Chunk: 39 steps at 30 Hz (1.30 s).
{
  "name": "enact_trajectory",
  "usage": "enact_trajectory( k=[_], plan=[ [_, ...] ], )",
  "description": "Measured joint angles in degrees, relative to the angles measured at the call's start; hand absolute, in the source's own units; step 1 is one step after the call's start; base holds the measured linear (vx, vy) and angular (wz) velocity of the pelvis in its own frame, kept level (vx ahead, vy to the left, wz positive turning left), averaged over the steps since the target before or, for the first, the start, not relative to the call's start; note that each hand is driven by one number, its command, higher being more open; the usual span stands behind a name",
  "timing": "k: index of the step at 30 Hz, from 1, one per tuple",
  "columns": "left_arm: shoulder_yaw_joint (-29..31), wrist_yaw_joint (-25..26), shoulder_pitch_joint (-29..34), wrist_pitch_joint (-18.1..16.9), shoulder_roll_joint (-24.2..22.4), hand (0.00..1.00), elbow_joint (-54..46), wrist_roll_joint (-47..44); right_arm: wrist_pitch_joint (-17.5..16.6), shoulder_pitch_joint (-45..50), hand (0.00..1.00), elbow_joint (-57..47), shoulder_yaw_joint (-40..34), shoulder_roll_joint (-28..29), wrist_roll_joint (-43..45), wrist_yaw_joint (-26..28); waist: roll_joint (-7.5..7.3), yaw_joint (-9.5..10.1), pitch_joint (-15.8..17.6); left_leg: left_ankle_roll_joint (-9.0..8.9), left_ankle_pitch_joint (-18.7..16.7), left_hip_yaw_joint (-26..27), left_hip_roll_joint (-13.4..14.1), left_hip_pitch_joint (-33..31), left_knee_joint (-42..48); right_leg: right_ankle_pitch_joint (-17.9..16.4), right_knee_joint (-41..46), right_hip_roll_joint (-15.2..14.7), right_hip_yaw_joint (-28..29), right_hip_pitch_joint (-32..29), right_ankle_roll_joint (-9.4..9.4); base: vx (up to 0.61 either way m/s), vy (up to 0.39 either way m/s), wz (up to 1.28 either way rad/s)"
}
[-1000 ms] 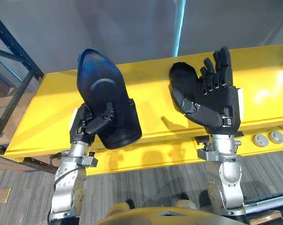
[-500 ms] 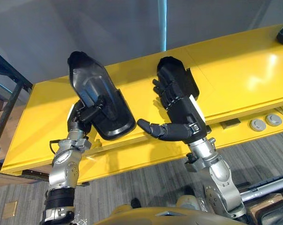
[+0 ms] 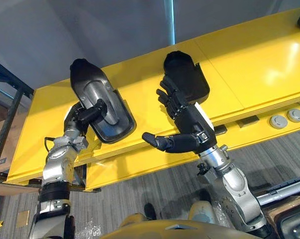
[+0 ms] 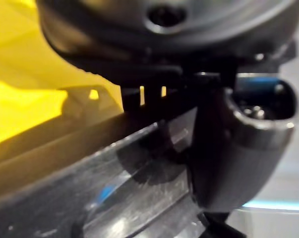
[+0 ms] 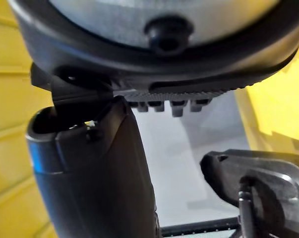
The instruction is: Walk over and take three plastic housings, then place them on the shelf
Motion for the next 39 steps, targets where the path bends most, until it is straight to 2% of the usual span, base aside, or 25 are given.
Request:
enact_trajectory(
  k=[7,8,11,14,16,26,39],
  plan=[
    [1.8,1.9,-6.1,0.2,0.9,0.0,2.6,6.4,0.8,-1.7,1.0,-0.5,1.2,0.0,0.0,-0.3,0.18,-0.24,1.7,0.08,0.2,0.0,0.0,-1.0,0.1,0.0,0.3,0.0,0.1,-1.0,0.0,0.0,0.0,0.0],
    [2.0,3.0,-7.2,0.2,0.9,1.0,2.9,7.1,0.9,-1.7,1.0,-0.9,1.2,-0.1,0.0,-0.7,0.07,-0.23,2.4,0.06,0.2,0.0,0.0,-1.0,0.1,0.0,0.4,0.0,0.1,-1.1,0.0,0.0,0.0,0.0],
    [2.1,6.0,-9.1,0.2,1.0,1.0,3.9,8.7,0.9,-1.8,1.0,-1.7,1.2,0.0,0.0,-1.8,-0.17,-0.29,2.7,0.06,0.2,0.3,0.0,-1.7,0.1,0.0,0.7,0.0,0.4,-2.1,0.0,0.0,-0.002,-0.01],
    [1.5,9.0,-10.1,1.0,2.2,1.0,5.7,14.8,0.9,-2.8,1.0,-2.0,2.0,0.0,0.0,-2.7,-0.92,-1.38,3.8,0.06,0.2,0.6,0.1,-1.9,0.2,0.0,0.7,0.1,0.8,-2.5,0.02,0.0,-0.004,-0.06],
    [1.8,10.1,-11.2,1.4,2.6,1.0,7.1,15.1,0.9,-3.2,1.0,-2.0,2.0,0.0,0.0,-3.2,-1.55,-1.8,4.6,0.05,0.2,1.0,0.1,-1.9,0.2,0.1,0.7,0.2,1.2,-2.8,0.08,0.01,-0.001,-0.05],
    [0.7,12.2,-13.2,1.9,2.7,1.0,7.7,17.5,0.9,-3.4,1.0,-2.1,2.0,0.1,0.0,-4.0,-2.01,-1.76,6.1,-0.08,-0.2,1.3,0.4,-1.9,0.8,0.2,0.7,0.2,1.3,-2.6,0.21,0.0,0.0,0.0],
    [-1.3,16.7,-13.3,-0.4,2.7,1.0,8.0,17.5,0.8,-3.2,1.0,-2.1,1.8,1.3,-0.1,-3.9,-2.1,-1.71,6.4,-0.26,-0.5,1.7,1.1,-1.8,1.2,0.7,-0.4,0.7,1.3,-1.8,0.44,-0.01,-0.001,-0.01]
  ],
)
